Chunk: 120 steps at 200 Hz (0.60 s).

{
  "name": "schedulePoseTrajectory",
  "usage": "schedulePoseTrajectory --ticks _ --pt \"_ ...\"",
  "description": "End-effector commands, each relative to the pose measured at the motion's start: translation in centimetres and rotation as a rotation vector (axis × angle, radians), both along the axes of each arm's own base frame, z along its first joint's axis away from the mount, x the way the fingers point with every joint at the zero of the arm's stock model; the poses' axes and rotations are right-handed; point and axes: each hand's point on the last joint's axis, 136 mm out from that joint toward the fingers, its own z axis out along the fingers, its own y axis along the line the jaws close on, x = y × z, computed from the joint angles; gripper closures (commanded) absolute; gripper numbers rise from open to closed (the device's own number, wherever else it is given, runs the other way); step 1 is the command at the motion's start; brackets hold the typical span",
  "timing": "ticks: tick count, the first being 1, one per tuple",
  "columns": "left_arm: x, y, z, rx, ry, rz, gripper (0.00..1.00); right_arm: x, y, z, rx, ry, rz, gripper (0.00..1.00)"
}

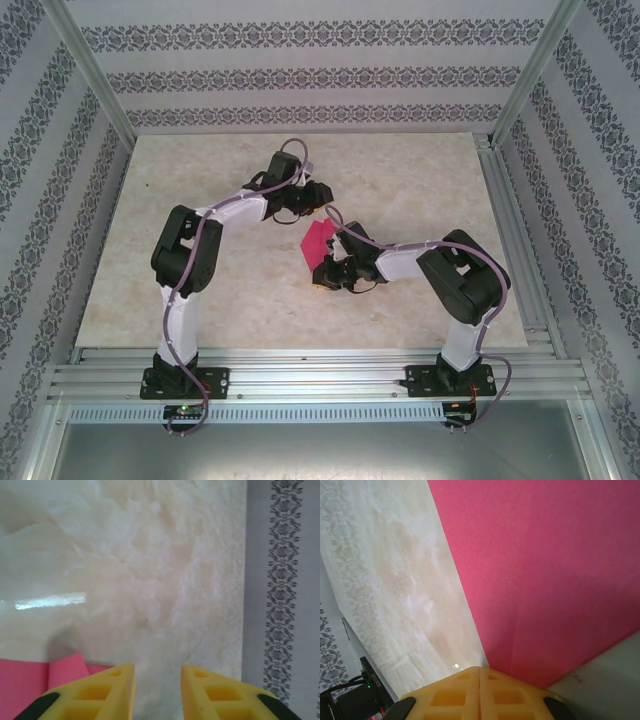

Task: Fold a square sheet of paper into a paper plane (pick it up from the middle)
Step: Fourth fold the wing at the center of the table.

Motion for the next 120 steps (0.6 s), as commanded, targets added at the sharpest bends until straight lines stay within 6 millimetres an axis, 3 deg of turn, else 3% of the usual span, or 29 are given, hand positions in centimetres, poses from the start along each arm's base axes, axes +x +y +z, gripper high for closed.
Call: schedulePoseTrajectory --ticks 1,48,120 --pt "-2.0 -0.1 -1.2 -0.075 0.045 -0.044 0.72 -0.5 -2.5 -3.4 -0.125 0.048 -0.045 0.93" --pt "-4.9 -0.5 -5.4 -0.067 0.147 -0.094 0.72 -0.4 -2.4 -3.2 -0.132 0.042 -0.037 0.93" --pt "-3.6 -0.9 -6.6 -0.037 0.151 -0.070 0.69 -0.4 -2.5 -3.2 -0.139 0.042 -0.038 0.93"
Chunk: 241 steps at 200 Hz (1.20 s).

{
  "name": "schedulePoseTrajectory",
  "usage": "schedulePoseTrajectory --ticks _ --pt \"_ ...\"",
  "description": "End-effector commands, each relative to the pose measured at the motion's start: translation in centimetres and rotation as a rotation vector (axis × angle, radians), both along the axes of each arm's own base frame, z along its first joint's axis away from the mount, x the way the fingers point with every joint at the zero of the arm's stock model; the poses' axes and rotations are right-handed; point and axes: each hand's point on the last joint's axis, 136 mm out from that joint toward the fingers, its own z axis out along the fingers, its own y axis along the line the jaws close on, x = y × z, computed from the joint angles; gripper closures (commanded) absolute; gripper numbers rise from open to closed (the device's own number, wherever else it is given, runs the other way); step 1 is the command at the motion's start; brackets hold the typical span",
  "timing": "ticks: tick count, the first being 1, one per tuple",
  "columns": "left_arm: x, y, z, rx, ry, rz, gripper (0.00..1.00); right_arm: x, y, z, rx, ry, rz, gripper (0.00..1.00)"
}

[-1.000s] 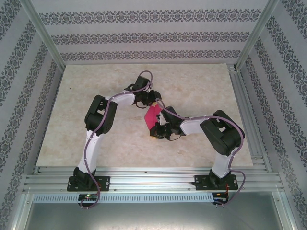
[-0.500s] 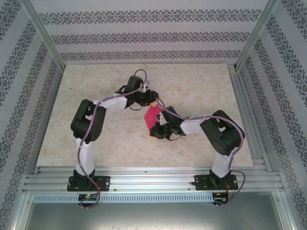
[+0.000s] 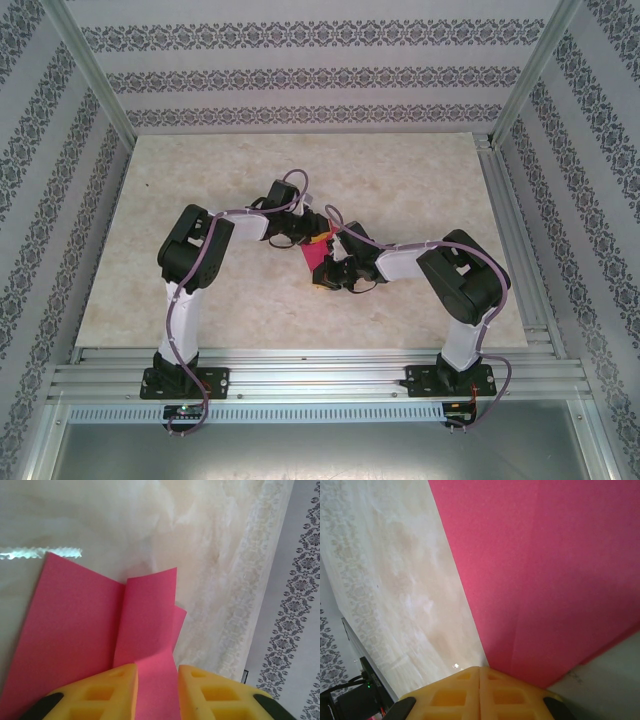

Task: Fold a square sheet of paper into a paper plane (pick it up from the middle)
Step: Fourth fold the wing at the center of the table.

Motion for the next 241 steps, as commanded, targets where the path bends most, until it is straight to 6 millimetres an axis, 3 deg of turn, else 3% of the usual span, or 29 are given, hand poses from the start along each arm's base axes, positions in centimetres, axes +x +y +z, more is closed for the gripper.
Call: schedulePoseTrajectory --ticks 1,57,111,187,241 --pt "1.2 -0.9 0.8 0.003 -0.042 -0.002 0.69 -0.4 -2.5 -3.2 -0.137 0.041 -0.038 0.93" --pt "1.2 -2.4 2.3 -0.015 -0.057 -0.040 0.66 -0.4 -2.6 -3.3 -0.151 0.042 -0.031 0.93" --pt "0.5 -2.3 -0.6 0.090 -0.016 -0.072 0.66 -0.4 -2.7 -3.4 -0.161 0.045 -0.028 0.93" --pt "3.0 -2.8 -2.2 0.122 -0.067 -0.096 0.66 -0.8 -3.2 -3.7 -0.174 0.054 -0.036 0.93" --pt "6.2 -1.9 -1.2 0.142 -0.087 -0.037 0.64 -1.1 -3.4 -4.0 -0.186 0.062 -0.038 0.93"
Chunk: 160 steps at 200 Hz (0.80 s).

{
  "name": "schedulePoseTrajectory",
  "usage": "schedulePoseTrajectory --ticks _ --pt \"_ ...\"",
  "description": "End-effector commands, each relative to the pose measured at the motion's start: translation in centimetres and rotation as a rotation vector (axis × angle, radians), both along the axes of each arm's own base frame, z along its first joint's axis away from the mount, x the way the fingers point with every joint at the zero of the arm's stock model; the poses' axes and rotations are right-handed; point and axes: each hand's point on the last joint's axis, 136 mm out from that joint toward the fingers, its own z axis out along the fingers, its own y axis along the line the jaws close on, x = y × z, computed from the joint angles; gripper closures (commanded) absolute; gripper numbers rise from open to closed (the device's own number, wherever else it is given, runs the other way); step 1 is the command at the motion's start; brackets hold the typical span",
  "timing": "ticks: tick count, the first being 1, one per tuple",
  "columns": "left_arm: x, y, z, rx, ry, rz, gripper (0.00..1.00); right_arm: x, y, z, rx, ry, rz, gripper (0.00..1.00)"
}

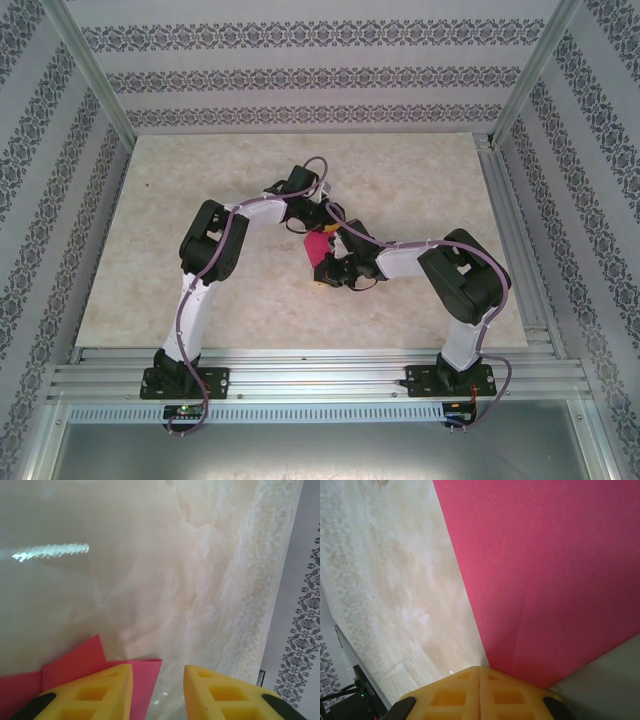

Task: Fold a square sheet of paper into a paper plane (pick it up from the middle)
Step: Fourth fold the wing at the center of the table.

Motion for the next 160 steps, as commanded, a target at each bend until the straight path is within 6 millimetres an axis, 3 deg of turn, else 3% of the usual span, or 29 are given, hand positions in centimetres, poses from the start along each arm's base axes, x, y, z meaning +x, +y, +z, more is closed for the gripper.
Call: schedulePoseTrajectory --ticks 1,33,81,99,129,143,160 --pt "2.7 1.8 -1.2 0.075 -0.056 0.054 0.64 -1.7 -3.0 -3.9 -0.156 0.083 -0.032 0.93" --pt "3.8 0.8 -0.9 0.059 -0.057 0.034 0.64 -1.7 -3.0 -3.9 -0.155 0.083 -0.032 0.93" --pt "7.1 0.7 0.6 0.037 -0.098 0.057 0.62 -1.0 -2.4 -2.8 -0.132 0.063 -0.014 0.93" --pt "8.1 0.5 3.7 -0.005 -0.141 0.055 0.60 0.3 -1.6 -0.4 -0.095 0.013 -0.003 0.90" --pt "8.3 1.5 9.5 0.010 -0.232 0.067 0.58 2.7 -1.3 5.6 -0.060 -0.117 -0.003 0.80" --pt "8.0 3.0 11.3 0.044 -0.259 0.101 0.57 3.6 -2.4 8.0 -0.076 -0.167 -0.025 0.69" --pt "7.1 4.9 13.1 0.064 -0.295 0.144 0.55 4.2 -4.7 9.6 -0.145 -0.210 -0.061 0.69"
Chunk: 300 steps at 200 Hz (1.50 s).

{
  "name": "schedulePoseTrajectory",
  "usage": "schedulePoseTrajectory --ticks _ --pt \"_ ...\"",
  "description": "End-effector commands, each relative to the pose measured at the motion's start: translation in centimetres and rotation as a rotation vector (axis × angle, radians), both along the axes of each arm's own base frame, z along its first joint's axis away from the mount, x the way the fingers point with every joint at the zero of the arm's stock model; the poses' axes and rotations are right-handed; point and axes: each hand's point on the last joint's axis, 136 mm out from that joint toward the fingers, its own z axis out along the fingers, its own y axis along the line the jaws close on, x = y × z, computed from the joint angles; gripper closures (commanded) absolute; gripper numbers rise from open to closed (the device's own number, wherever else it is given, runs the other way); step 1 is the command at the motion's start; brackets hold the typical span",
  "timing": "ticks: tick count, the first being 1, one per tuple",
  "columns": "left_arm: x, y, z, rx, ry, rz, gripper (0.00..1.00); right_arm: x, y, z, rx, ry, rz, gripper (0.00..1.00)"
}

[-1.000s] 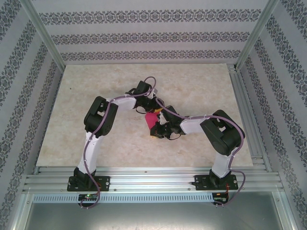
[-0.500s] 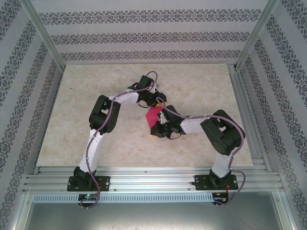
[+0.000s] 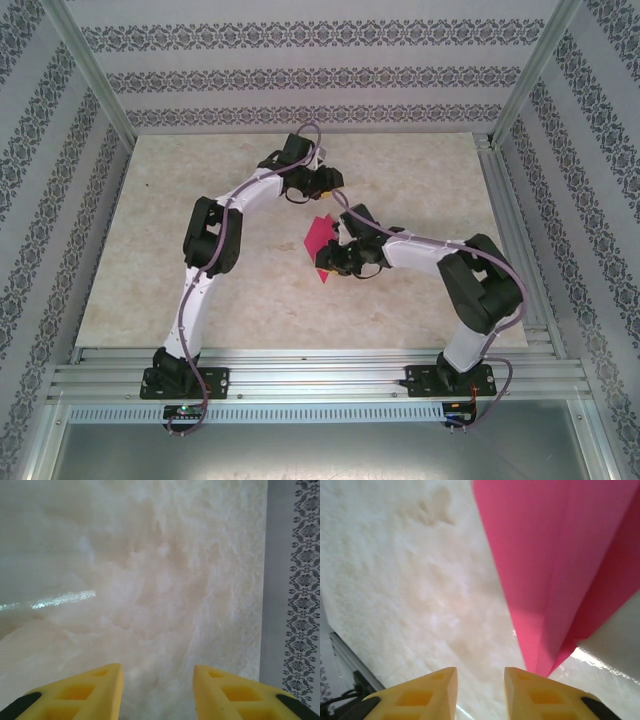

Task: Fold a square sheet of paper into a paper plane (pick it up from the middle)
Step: Fourth fold the wing at the center of the table.

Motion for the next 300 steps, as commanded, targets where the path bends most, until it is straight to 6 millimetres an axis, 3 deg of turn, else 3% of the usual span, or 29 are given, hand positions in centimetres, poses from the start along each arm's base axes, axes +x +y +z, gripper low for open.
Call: schedulePoseTrajectory --ticks 1,17,34,57,86,126,176,188,196,207,226,253,276,300 --pt "-0.6 3.2 6.6 0.032 -0.125 0.057 0.55 1.6 -3.0 4.0 -0.092 -0.118 -0.040 0.68" --pt "-1.9 5.8 6.7 0.067 -0.127 0.116 0.54 1.8 -6.0 3.8 -0.225 -0.137 -0.081 0.62" --pt "-3.6 8.3 6.0 0.081 -0.121 0.191 0.53 2.4 -7.7 3.0 -0.313 -0.123 -0.113 0.57" --pt "-6.7 11.1 4.5 0.111 -0.103 0.249 0.52 3.7 -6.2 2.1 -0.274 -0.107 -0.102 0.57" --pt "-10.5 13.0 2.8 0.109 -0.068 0.297 0.53 5.3 -4.3 0.8 -0.243 -0.101 -0.085 0.57" --pt "-13.5 13.7 0.9 0.097 -0.010 0.296 0.53 6.6 -1.3 -1.3 -0.150 -0.061 -0.046 0.65" --pt "-14.9 13.9 0.2 0.105 0.017 0.283 0.53 7.3 -0.1 -3.2 -0.135 -0.016 -0.043 0.73" --pt "-15.1 14.0 -0.1 0.110 0.026 0.282 0.53 7.2 0.0 -3.7 -0.129 -0.004 -0.038 0.86" --pt "-15.2 13.9 -0.1 0.104 0.029 0.281 0.53 7.1 -0.1 -3.7 -0.126 -0.004 -0.044 0.87" --pt "-15.4 13.7 -0.1 0.088 0.032 0.275 0.53 7.0 -0.1 -3.7 -0.120 -0.006 -0.045 0.94" --pt "-15.8 13.1 -0.2 0.054 0.044 0.258 0.53 7.3 0.1 -2.5 -0.067 -0.026 -0.055 0.96" --pt "-16.8 12.5 -0.4 0.000 0.065 0.245 0.51 7.4 -0.1 -0.4 0.041 -0.045 -0.092 0.97" --pt "-17.9 11.7 -0.4 -0.078 0.068 0.228 0.43 7.7 -0.8 1.2 0.157 -0.064 -0.151 0.97" --pt "-19.2 10.0 -0.8 -0.131 0.077 0.158 0.39 7.5 -1.2 1.5 0.200 -0.056 -0.161 0.94"
